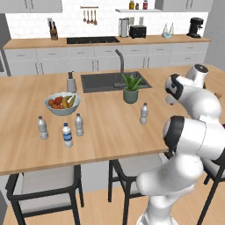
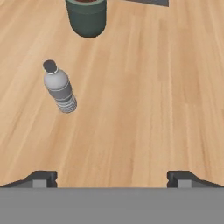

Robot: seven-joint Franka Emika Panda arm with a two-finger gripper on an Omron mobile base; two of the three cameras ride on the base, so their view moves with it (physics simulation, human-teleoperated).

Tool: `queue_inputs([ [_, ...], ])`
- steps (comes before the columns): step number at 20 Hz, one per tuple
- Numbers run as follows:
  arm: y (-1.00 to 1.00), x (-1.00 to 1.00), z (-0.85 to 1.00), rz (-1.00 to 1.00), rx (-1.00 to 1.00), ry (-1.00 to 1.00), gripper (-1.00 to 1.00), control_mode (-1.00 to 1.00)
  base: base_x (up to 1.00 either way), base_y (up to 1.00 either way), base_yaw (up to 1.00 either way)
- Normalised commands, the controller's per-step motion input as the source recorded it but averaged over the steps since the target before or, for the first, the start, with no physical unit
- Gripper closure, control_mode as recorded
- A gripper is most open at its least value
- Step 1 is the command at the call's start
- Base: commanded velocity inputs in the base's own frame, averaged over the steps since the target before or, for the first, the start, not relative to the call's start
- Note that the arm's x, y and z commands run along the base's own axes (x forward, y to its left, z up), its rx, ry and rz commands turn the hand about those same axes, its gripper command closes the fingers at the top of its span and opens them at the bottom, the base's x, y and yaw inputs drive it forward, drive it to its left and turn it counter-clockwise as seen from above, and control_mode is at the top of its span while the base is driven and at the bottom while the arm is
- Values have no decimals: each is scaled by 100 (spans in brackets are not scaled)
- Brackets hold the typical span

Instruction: Move the plastic bottles in the middle to the plastics group, and the glass bottles in the middle to the glass group.

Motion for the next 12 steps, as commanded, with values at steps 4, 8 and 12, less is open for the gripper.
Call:
queue_inputs([
  [4,100,0,-4,1,0,2,-100,-100,0,0,0],
  [8,91,35,-13,0,0,0,-100,-100,0,0,0],
  [12,50,50,-32,7,2,-10,-100,-100,0,0,0],
])
